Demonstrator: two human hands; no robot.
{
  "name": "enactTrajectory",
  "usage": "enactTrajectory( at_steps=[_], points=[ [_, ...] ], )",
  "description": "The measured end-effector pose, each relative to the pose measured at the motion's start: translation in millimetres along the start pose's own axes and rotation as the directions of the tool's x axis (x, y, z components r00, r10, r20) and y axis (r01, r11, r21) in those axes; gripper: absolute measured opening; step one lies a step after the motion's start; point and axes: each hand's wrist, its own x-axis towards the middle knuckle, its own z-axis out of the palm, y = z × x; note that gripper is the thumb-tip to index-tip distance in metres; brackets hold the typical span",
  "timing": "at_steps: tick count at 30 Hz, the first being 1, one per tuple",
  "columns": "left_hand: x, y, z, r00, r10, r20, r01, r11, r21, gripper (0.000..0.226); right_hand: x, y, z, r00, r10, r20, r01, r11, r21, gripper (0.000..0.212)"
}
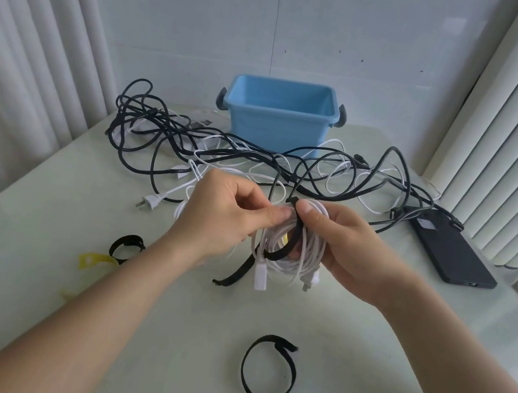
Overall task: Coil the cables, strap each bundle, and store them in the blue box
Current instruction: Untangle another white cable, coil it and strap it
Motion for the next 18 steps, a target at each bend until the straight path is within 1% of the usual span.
enactTrajectory(
  at_steps=[2, 4, 6, 8, 10, 11, 12, 13, 14, 15, 16, 17, 18],
  points=[
    [0.1, -3.3, 3.9, 0.997, 0.002, -0.073, 0.000, 1.000, 0.026, 0.030, 0.0, 0.6, -0.5, 1.000, -0.013, -0.014, 0.012, 1.000, -0.029, 0.029],
    [0.6, -7.3, 5.4, 0.995, 0.036, -0.097, -0.029, 0.997, 0.070, 0.033, 0.1, 1.5, -1.7, 1.000, -0.018, -0.010, 0.017, 0.997, -0.081, 0.029],
    [0.4, -9.3, 6.4, 0.993, 0.081, -0.083, -0.073, 0.992, 0.103, 0.033, -0.6, 1.7, -2.7, 1.000, -0.016, 0.002, 0.016, 0.995, -0.101, 0.027],
    [0.7, -9.1, 5.6, 0.990, 0.129, -0.055, -0.122, 0.987, 0.108, 0.027, -2.2, 0.4, -2.7, 1.000, -0.018, 0.011, 0.018, 0.997, -0.068, 0.018],
    [1.5, -6.6, 1.2, 0.993, 0.119, 0.008, -0.119, 0.991, 0.065, 0.022, -2.7, -0.2, -3.2, 0.999, -0.005, 0.034, 0.006, 1.000, -0.025, 0.016],
    [1.6, -5.5, -2.4, 0.994, 0.072, 0.079, -0.075, 0.997, 0.030, 0.028, -2.0, -0.4, -3.1, 0.999, 0.006, 0.046, -0.005, 1.000, -0.010, 0.018],
    [1.7, -5.9, -5.8, 0.982, 0.010, 0.189, -0.013, 1.000, 0.015, 0.042, -1.3, -0.6, -1.9, 0.998, 0.015, 0.054, -0.015, 1.000, 0.004, 0.024],
    [1.4, -6.5, -8.5, 0.951, -0.040, 0.305, 0.035, 0.999, 0.022, 0.060, -0.7, -0.4, -0.9, 0.998, 0.025, 0.060, -0.026, 1.000, 0.015, 0.035],
    [0.7, -7.5, -8.9, 0.914, -0.066, 0.400, 0.051, 0.998, 0.048, 0.077, -0.7, -0.6, 0.4, 0.997, 0.036, 0.066, -0.038, 0.999, 0.020, 0.045],
    [-0.6, -8.8, -7.0, 0.887, -0.064, 0.457, 0.039, 0.997, 0.065, 0.091, -1.4, -0.8, 0.7, 0.996, 0.046, 0.071, -0.049, 0.998, 0.034, 0.047],
    [-1.3, -11.0, -4.1, 0.880, -0.048, 0.473, 0.019, 0.998, 0.066, 0.098, -1.4, -1.0, 0.3, 0.996, 0.052, 0.071, -0.055, 0.997, 0.051, 0.043],
    [-0.9, -12.8, -1.4, 0.889, -0.038, 0.456, 0.014, 0.998, 0.056, 0.100, -1.5, -1.4, -0.4, 0.996, 0.055, 0.075, -0.060, 0.996, 0.067, 0.039],
    [0.1, -13.4, 0.4, 0.902, -0.035, 0.429, 0.023, 0.999, 0.034, 0.096, -1.6, -1.8, -0.9, 0.995, 0.056, 0.085, -0.063, 0.995, 0.082, 0.042]
  ],
)
